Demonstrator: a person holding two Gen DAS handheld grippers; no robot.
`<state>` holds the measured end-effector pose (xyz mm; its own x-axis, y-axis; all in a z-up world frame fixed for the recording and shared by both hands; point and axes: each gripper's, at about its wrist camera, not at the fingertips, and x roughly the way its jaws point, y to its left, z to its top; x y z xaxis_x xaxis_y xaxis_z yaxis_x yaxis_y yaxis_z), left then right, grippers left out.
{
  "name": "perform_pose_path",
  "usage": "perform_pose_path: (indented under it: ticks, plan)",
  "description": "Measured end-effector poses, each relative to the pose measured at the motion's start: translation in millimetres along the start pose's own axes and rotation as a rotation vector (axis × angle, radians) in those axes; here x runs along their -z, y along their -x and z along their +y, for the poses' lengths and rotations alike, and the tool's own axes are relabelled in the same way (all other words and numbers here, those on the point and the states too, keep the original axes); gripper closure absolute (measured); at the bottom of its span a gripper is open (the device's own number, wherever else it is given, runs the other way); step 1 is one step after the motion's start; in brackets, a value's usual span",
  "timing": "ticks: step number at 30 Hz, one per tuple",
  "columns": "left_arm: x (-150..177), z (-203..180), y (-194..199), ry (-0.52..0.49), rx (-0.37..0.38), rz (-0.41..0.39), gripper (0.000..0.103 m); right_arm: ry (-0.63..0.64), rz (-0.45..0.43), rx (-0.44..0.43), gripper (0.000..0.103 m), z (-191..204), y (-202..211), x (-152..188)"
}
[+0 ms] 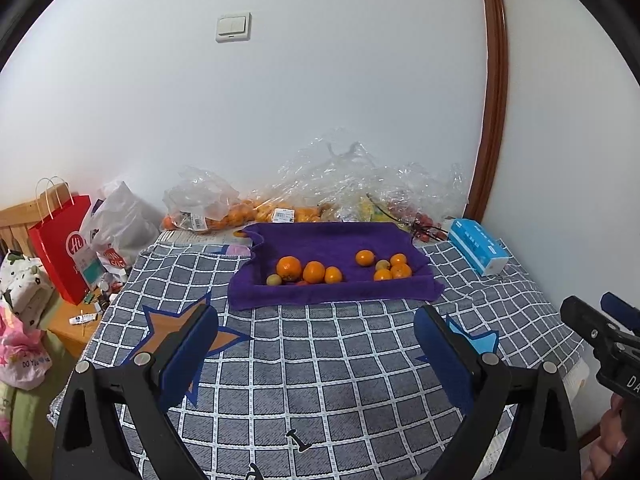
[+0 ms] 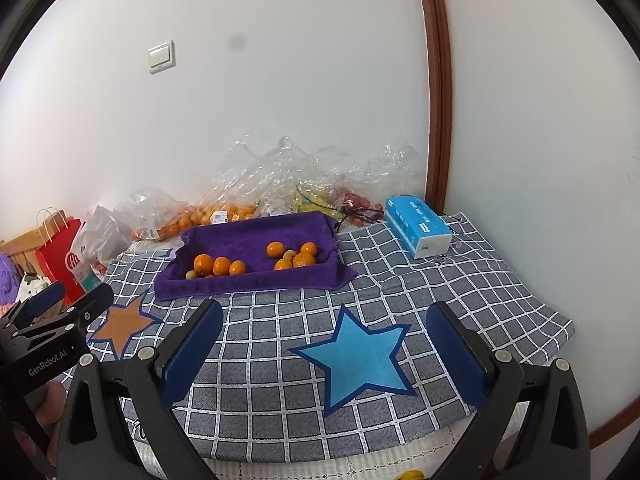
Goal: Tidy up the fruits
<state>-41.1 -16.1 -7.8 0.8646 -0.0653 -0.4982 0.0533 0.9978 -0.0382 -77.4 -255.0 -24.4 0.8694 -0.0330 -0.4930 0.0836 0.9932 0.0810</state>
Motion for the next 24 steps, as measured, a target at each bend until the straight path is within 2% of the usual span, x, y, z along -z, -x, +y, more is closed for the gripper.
perform_pose_path:
  ticks: [24]
  plan:
    - [-1.3,1.1,1.9,-0.001,0.013,-0.002,0.004,0.018,-0.006,-0.008,0.003,4.3,0.7,0.1]
